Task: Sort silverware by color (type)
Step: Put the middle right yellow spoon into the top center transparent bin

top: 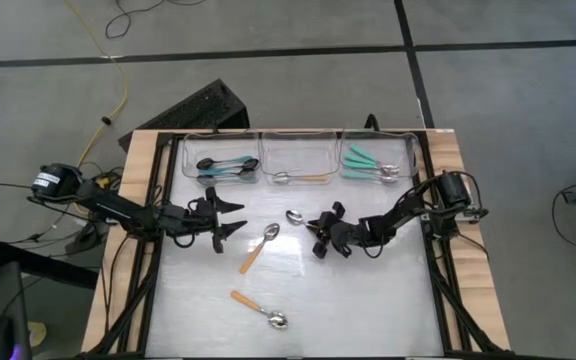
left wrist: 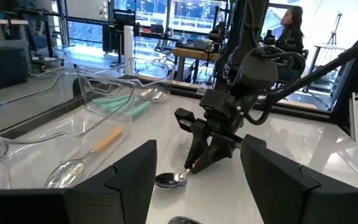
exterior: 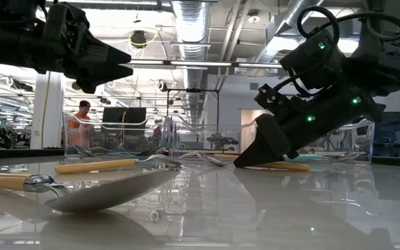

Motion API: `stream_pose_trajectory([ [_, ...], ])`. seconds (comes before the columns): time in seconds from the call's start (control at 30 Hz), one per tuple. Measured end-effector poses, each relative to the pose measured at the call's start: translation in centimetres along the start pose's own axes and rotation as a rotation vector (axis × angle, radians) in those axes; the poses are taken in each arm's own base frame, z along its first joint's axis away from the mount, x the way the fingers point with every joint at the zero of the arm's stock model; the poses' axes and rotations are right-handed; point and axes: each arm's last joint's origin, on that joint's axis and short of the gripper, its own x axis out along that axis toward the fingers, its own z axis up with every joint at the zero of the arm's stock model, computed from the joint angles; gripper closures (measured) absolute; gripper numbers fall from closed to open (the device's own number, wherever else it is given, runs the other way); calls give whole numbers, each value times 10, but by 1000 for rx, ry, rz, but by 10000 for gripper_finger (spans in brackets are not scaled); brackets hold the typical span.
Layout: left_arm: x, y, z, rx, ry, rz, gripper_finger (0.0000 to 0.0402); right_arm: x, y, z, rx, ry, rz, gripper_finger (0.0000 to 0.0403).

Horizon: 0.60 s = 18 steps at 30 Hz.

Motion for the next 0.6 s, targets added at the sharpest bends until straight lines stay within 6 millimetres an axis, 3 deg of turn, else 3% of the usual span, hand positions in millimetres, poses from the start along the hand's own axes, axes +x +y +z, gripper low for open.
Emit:
stream_pose_trajectory([
  [0.2,0,0,0,-8,0,0,184,-1,2,3,7,-15,19,327],
  [0.6,0,0,0,-15,0,0,184,-21,4,35,-4,-111,91,327],
])
